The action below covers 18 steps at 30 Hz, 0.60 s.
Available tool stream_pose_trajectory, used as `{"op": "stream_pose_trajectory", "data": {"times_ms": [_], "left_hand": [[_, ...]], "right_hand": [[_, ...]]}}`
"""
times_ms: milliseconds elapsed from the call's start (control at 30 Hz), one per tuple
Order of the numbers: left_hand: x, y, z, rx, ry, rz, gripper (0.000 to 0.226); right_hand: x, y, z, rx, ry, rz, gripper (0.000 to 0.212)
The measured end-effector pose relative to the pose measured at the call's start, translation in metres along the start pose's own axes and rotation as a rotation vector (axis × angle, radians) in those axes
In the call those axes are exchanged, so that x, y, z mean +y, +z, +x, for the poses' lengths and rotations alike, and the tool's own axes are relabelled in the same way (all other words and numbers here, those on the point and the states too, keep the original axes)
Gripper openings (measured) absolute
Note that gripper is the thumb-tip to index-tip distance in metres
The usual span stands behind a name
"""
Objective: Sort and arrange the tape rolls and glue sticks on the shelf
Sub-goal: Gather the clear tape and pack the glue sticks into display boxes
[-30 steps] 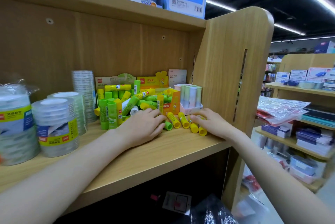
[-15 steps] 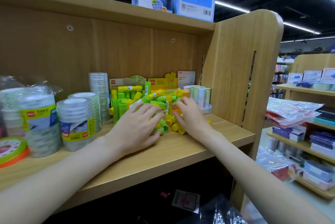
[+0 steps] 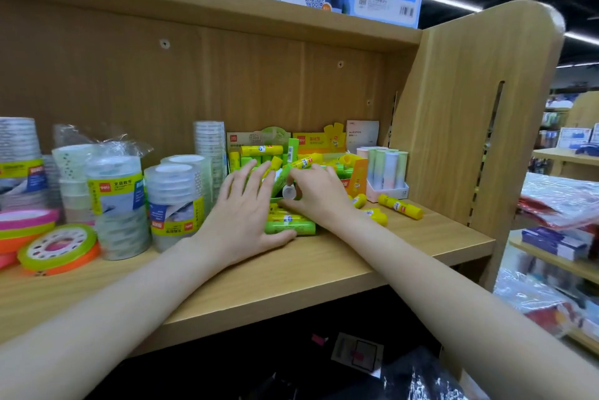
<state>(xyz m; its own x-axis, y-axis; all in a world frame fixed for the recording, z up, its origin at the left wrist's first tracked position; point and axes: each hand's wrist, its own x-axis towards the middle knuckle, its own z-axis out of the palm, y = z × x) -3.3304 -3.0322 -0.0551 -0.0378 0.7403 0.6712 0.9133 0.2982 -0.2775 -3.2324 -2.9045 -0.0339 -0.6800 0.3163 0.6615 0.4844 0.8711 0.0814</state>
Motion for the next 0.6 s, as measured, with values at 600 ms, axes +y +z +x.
{"op": "stream_pose_trajectory", "data": {"times_ms": [600], "left_hand": [[0.011, 0.013, 0.023, 0.030, 0.214, -0.065, 0.068]], "right_hand": [[0.072, -0.051, -0.034, 0.537, 0.901, 1.411, 0.003]]}}
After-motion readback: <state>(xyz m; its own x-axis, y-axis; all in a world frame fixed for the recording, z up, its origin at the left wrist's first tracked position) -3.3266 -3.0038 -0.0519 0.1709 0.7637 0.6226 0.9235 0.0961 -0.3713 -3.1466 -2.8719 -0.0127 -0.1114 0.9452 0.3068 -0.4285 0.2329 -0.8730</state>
